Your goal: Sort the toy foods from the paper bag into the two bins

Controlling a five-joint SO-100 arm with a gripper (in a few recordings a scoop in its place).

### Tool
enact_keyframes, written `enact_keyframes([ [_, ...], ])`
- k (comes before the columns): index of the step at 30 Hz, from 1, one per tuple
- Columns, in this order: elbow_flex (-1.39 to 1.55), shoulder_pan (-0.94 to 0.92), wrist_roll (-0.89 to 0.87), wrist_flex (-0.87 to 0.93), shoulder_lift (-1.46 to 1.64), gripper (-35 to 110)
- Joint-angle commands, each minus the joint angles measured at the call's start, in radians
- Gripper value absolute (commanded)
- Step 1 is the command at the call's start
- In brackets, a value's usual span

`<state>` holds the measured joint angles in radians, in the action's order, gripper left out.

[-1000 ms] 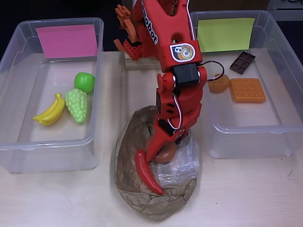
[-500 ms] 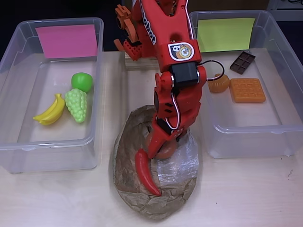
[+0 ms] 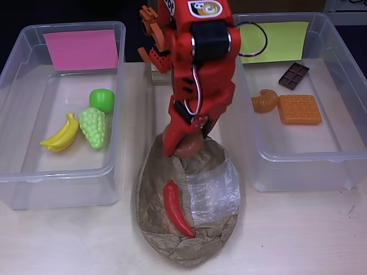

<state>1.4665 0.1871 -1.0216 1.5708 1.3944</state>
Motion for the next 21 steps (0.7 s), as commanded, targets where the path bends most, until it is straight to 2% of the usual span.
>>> enact_keyframes([
  [1, 0.017, 0.002, -0.064, 0.1, 0.172, 31],
  [8, -0.025, 0.11, -0.311, 0.264, 0.388, 30],
  [14, -0.017, 0.345, -0.615, 0.253, 0.466, 29],
  [21, 0.003, 0.624, -0.945, 0.135, 0.44, 29],
])
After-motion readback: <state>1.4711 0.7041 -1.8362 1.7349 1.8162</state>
